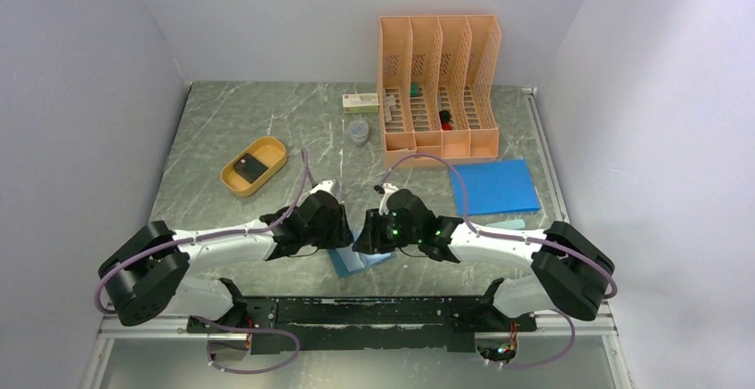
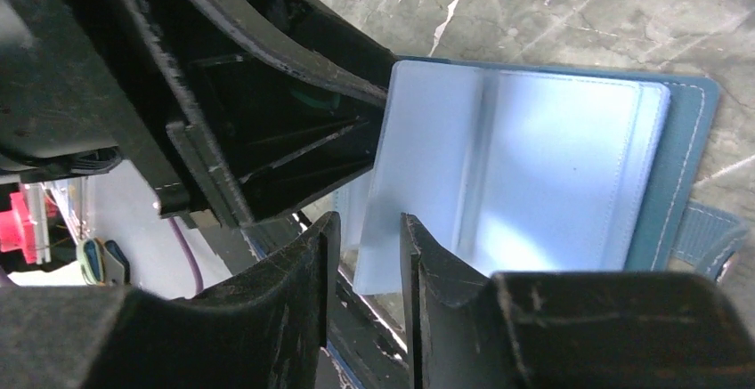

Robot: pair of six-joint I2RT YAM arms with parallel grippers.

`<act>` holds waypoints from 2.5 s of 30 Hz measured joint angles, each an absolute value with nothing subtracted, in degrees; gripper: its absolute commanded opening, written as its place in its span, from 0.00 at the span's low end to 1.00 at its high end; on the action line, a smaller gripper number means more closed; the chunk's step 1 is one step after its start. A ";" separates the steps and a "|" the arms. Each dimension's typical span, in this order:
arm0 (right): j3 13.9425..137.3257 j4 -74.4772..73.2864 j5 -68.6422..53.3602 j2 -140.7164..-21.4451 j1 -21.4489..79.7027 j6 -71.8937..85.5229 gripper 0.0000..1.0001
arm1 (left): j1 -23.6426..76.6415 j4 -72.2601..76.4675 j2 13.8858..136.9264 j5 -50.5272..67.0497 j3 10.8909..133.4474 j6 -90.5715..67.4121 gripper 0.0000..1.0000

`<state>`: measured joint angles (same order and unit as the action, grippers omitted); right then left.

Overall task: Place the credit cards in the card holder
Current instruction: Open the card holder at the center of the board.

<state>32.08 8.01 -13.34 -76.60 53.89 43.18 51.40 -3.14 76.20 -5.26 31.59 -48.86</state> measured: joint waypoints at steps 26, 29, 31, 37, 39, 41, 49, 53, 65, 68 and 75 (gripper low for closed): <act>33.01 7.46 -11.09 -80.03 56.42 40.60 0.34 | 48.88 0.82 65.12 -2.37 27.35 -54.87 0.64; 33.01 7.53 -11.11 -80.25 56.47 40.60 0.34 | 48.88 1.13 63.79 -2.37 27.20 -55.07 0.60; 33.01 7.60 -11.11 -80.60 56.60 40.60 0.34 | 48.88 1.58 63.92 -2.28 27.09 -55.13 0.54; 33.01 7.68 -11.11 -80.99 57.12 40.58 0.34 | 48.88 3.25 67.57 -1.26 27.00 -55.16 0.31; 33.01 7.68 -11.11 -81.06 57.14 40.58 0.34 | 48.88 3.27 68.95 -0.86 27.00 -55.00 0.22; 33.01 7.70 -11.11 -81.06 57.21 40.58 0.34 | 48.88 3.42 69.78 -0.71 27.00 -54.85 0.12; 32.99 5.76 -9.63 -78.65 57.45 40.14 0.41 | 48.84 3.57 71.26 -0.62 27.00 -52.58 0.05; 31.55 3.14 -5.41 -69.58 57.49 40.01 0.44 | 48.84 5.34 72.44 1.15 27.03 -48.97 0.05; 25.80 -5.13 2.90 -58.76 57.63 40.93 0.54 | 48.84 14.02 86.21 13.63 30.41 -43.27 0.05; 25.82 -5.19 3.46 -59.96 57.87 40.86 0.54 | 48.84 15.20 86.85 15.53 31.99 -43.20 0.05; 27.33 -6.02 4.73 -65.63 58.81 40.62 0.54 | 48.84 17.26 87.44 18.83 32.62 -43.99 0.09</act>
